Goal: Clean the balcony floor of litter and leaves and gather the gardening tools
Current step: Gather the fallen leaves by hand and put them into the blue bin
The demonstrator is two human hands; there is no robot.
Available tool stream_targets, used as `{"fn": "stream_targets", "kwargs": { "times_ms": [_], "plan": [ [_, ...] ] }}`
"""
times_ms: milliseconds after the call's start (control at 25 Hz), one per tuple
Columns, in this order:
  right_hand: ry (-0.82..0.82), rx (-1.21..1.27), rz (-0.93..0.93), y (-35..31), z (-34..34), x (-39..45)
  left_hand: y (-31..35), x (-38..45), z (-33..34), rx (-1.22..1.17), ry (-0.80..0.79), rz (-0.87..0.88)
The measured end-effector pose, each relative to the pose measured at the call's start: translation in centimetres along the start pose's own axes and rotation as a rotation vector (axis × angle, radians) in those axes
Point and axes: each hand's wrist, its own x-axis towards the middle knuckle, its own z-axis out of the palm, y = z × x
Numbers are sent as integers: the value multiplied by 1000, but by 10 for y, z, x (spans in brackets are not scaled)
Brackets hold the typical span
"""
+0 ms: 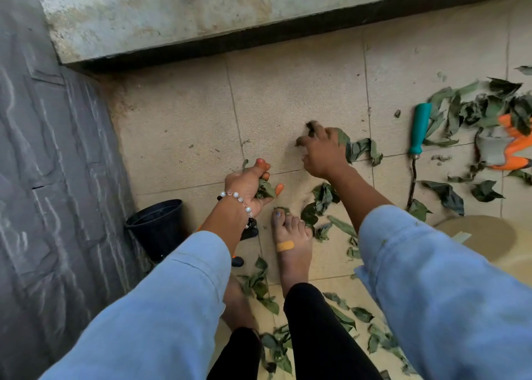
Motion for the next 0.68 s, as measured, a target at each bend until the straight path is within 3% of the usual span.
{"fn": "stream_targets", "kwargs": {
  "times_ms": [80, 240, 400, 480, 560, 680],
  "plan": [
    [6, -58, -22, -3, 3, 5, 1, 5, -7, -44, 5, 6],
    [237, 92, -149, 1, 14, -6, 3, 8, -16, -44, 2, -11],
    [538, 372, 212, 32, 14, -26, 11, 4, -6, -115, -32, -34],
    [446, 386, 257, 46, 19, -24, 11, 6, 2, -156, -44, -47],
    [299, 259, 172, 51, 28, -16, 8, 13, 9, -114, -35, -45],
    [353, 101, 122, 43, 39, -6, 0, 22, 13, 48, 2, -28]
  ]
}}
